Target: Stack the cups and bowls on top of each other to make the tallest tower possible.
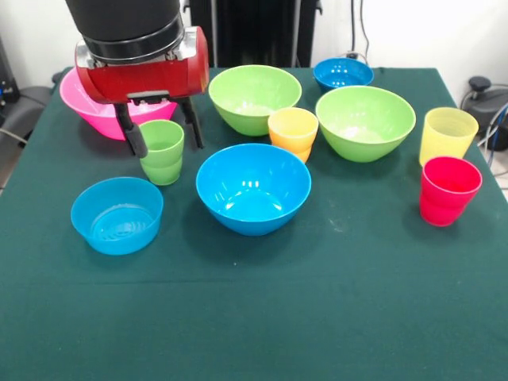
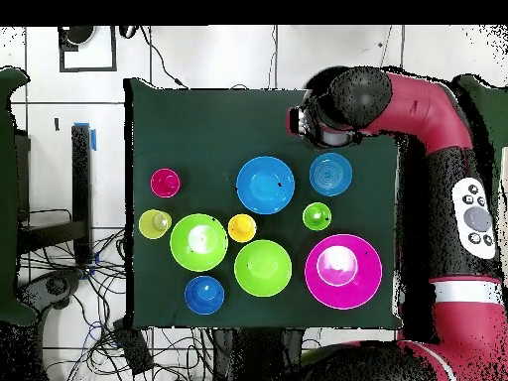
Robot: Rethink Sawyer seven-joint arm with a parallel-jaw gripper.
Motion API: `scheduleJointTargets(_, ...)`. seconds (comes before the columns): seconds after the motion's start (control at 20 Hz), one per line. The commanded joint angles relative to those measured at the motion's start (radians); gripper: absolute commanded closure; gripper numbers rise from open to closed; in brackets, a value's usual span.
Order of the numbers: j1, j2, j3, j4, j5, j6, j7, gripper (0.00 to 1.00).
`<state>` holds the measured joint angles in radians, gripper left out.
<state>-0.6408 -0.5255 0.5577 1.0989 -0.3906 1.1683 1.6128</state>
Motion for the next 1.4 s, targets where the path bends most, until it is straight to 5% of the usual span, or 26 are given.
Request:
scheduleJointTargets(0.05, 0.033, 0.020, 0.032, -0.021, -0.106, 0.004, -0.303, 0.00)
scheduleJointTargets(0.55, 0.034, -0.009, 0.008, 0.089, -0.109, -0.136, -0.169, 0.00)
scheduleJointTargets(1.4, 0.062, -0.111, -0.060, 0.241, -0.073, -0.159, 0.005, 0.00)
